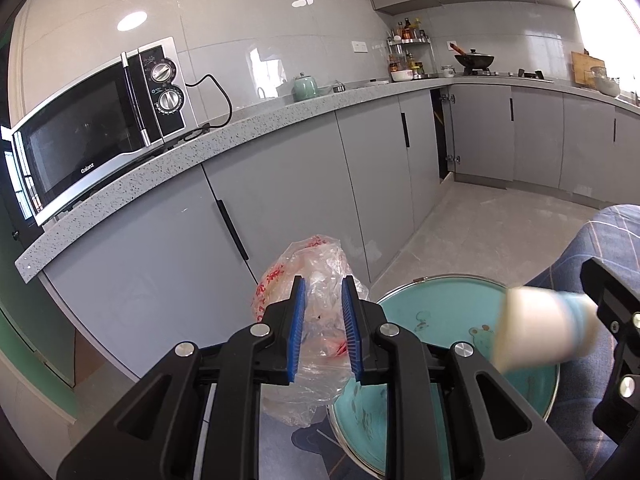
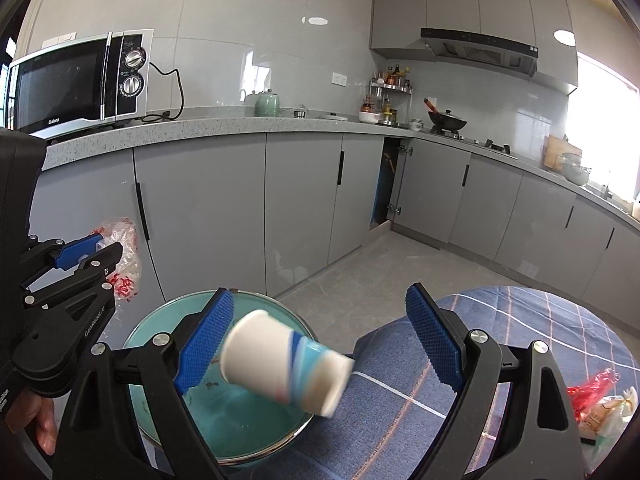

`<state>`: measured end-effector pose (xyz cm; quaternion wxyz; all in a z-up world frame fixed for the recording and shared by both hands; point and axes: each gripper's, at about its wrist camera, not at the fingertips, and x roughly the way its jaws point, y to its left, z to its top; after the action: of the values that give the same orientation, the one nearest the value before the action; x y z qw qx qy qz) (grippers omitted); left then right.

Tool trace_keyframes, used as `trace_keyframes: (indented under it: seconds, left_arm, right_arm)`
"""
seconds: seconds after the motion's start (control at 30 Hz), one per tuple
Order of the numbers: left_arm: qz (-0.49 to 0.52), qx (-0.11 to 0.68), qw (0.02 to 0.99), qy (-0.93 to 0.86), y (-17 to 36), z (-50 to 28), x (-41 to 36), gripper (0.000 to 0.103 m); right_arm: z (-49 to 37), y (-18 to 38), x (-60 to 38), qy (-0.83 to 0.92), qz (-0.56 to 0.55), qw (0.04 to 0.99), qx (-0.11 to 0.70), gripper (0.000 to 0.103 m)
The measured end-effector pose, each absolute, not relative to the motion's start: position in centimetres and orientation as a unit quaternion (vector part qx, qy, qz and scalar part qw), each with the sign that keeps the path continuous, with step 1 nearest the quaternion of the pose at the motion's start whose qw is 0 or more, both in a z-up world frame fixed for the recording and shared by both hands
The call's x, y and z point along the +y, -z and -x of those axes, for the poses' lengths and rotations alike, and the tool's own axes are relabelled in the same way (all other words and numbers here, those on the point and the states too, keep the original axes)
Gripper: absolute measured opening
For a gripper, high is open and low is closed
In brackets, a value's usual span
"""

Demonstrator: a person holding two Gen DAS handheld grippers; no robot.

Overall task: Collect trash
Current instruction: 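Carry the bag and cup over the teal wastebasket and open both tools, then move both tools back over the trash pile on the table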

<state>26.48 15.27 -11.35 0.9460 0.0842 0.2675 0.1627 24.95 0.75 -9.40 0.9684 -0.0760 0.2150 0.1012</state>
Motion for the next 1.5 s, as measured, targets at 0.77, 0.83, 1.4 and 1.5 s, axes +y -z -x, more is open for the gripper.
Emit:
trace_keyframes:
  seconds: [0.77,0.83,1.4,1.5]
  left_arm:
    - [-0.103,0.265,0.952,-0.114,11.9,-25.2,11.7,0.069]
    - [-0.104,0.26,0.954,-0.111,11.6,-24.8,11.3,0.077]
    - [-0.123,0.211,0.965,-0.098,8.2,-20.4,8.0,0.085]
    - [-0.131,0.211,0.967,-0.064,8.7,-19.7,5.2,0.088]
  right_arm:
    - [-22.8,9.3,-3.4,-0.033,0.078,0.971,0.222,0.093]
    - [-21.9,8.9,-4.0,-0.026,0.083,0.972,0.217,0.094]
    - [-11.2,4.2,-11.7,0.066,0.092,0.982,0.15,0.096]
    - [-9.5,4.4,-14.7,0.103,0.088,0.979,0.154,0.096]
